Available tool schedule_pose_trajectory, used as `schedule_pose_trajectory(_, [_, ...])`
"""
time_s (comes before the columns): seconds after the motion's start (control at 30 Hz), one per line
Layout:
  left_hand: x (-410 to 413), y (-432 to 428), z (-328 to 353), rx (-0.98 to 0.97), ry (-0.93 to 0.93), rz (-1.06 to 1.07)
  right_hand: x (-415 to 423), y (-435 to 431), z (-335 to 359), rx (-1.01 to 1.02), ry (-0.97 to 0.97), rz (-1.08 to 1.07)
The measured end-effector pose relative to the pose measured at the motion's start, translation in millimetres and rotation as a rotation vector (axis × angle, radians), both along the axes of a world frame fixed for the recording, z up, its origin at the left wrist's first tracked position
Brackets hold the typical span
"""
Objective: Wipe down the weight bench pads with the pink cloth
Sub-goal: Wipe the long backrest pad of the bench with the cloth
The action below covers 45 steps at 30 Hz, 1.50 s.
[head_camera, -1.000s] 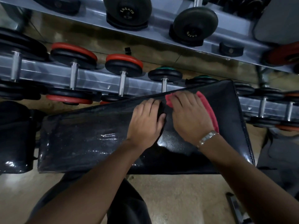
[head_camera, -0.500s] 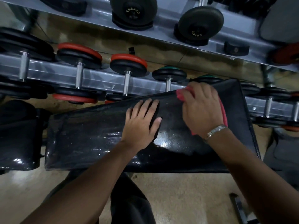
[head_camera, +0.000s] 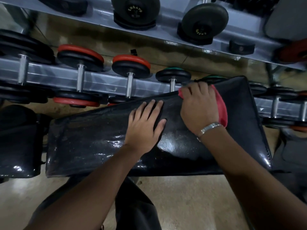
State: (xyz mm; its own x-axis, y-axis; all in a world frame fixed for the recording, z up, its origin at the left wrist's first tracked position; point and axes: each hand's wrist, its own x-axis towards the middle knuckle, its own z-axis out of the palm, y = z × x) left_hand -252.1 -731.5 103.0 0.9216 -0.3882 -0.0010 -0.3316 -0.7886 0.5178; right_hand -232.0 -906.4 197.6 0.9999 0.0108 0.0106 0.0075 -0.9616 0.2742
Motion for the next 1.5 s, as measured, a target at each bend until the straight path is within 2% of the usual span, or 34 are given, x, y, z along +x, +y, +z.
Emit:
schedule_pose_trajectory(0.13, [0, 2, -2, -0.012, -0.017, -0.008, -18, -8, 2, 0.139, 0.016, 0.272])
schedule_pose_trajectory(0.23, [0, 3, -3, -0.016, -0.029, -0.022, -10, -17, 5, 0.116, -0.085, 0.137])
schedule_pose_trajectory(0.33, [3, 5, -5, -0.006, -0.045, -0.036, 1, -4, -4, 0.004, -0.127, -0.033])
schedule_pose_trajectory(0.4, [3, 6, -7, -0.006, -0.049, -0.038, -1, 5, -13, 0.029, -0.096, 0.020])
schedule_pose_trajectory(0.5, [3, 9, -5, -0.026, -0.043, -0.056, -6, 2, -11, 0.178, -0.100, 0.120])
schedule_pose_trajectory(0.57, [6, 13, -6, -0.059, -0.046, -0.076, 1, -2, -8, 0.152, -0.163, 0.065])
schedule_pose_trajectory(0.63, [10, 19, -6, -0.092, -0.054, -0.112, 10, 0, -10, 0.056, -0.223, -0.084])
schedule_pose_trajectory(0.7, [15, 26, -5, -0.108, -0.051, -0.172, 13, 12, -14, -0.006, -0.202, -0.147])
schedule_pose_trajectory(0.8, [23, 42, -3, -0.082, -0.013, -0.293, -5, 19, -22, 0.140, -0.141, 0.065])
schedule_pose_trajectory(0.87, [24, 52, -2, -0.034, 0.001, -0.350, -20, 10, -14, 0.186, -0.102, 0.134])
schedule_pose_trajectory(1.03, [25, 58, 6, 0.045, 0.056, -0.385, -46, 19, -13, 0.073, -0.213, -0.064])
schedule_pose_trajectory(1.17, [22, 54, 7, 0.047, 0.073, -0.362, -82, 30, -26, 0.064, -0.142, 0.155])
schedule_pose_trajectory(1.33, [8, 54, -3, 0.030, 0.013, -0.307, -90, 41, -29, 0.067, -0.274, -0.108])
schedule_pose_trajectory(1.5, [-9, 57, -13, 0.033, -0.072, -0.228, -128, 42, -36, 0.122, -0.269, 0.148])
